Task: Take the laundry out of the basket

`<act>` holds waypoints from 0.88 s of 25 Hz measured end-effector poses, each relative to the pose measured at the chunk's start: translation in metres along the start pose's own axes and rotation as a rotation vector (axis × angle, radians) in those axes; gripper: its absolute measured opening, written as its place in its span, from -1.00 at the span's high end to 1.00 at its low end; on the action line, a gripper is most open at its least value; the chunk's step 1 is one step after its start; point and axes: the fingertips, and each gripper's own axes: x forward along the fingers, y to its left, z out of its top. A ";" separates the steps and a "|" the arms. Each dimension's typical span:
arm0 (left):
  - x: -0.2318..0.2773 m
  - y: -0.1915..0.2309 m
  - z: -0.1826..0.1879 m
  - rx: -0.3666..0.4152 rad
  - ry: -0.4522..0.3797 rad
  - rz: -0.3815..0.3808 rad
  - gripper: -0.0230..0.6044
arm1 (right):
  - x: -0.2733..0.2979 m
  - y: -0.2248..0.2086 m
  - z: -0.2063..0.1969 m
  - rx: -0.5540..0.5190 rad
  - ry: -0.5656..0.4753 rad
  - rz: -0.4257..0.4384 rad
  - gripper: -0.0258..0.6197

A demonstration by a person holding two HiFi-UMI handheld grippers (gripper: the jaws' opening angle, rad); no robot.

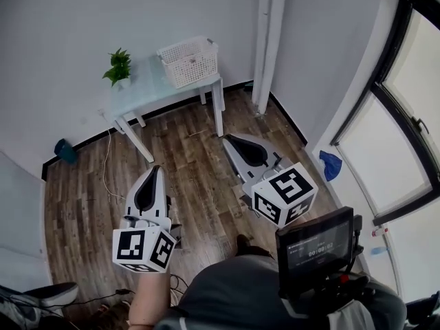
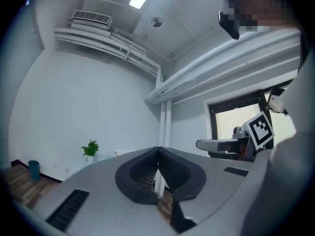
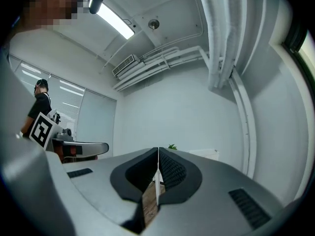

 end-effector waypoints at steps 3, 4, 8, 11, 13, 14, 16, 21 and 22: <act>-0.008 0.003 0.013 -0.035 -0.061 0.022 0.90 | 0.000 -0.002 0.003 -0.027 -0.009 0.003 0.87; -0.008 0.004 0.014 -0.036 -0.070 0.030 0.90 | 0.001 -0.002 0.003 -0.037 -0.007 0.007 0.87; 0.004 0.007 0.015 -0.019 -0.060 0.035 0.90 | 0.006 -0.010 0.002 -0.025 0.002 0.017 0.87; 0.002 0.011 0.015 -0.030 -0.073 0.053 0.90 | 0.006 -0.010 0.003 -0.024 -0.001 0.026 0.87; 0.024 0.009 0.011 -0.036 -0.070 0.072 0.90 | 0.012 -0.036 0.002 -0.010 -0.015 0.038 0.87; 0.039 0.007 0.008 -0.036 -0.062 0.080 0.90 | 0.016 -0.052 0.003 0.005 -0.031 0.045 0.87; 0.068 0.005 0.003 -0.035 -0.043 0.092 0.90 | 0.024 -0.083 0.003 0.038 -0.052 0.056 0.86; 0.113 -0.004 -0.005 -0.023 -0.010 0.081 0.90 | 0.040 -0.129 -0.008 0.075 -0.022 0.046 0.86; 0.117 -0.004 -0.006 -0.024 -0.006 0.075 0.90 | 0.043 -0.132 -0.009 0.077 -0.024 0.041 0.86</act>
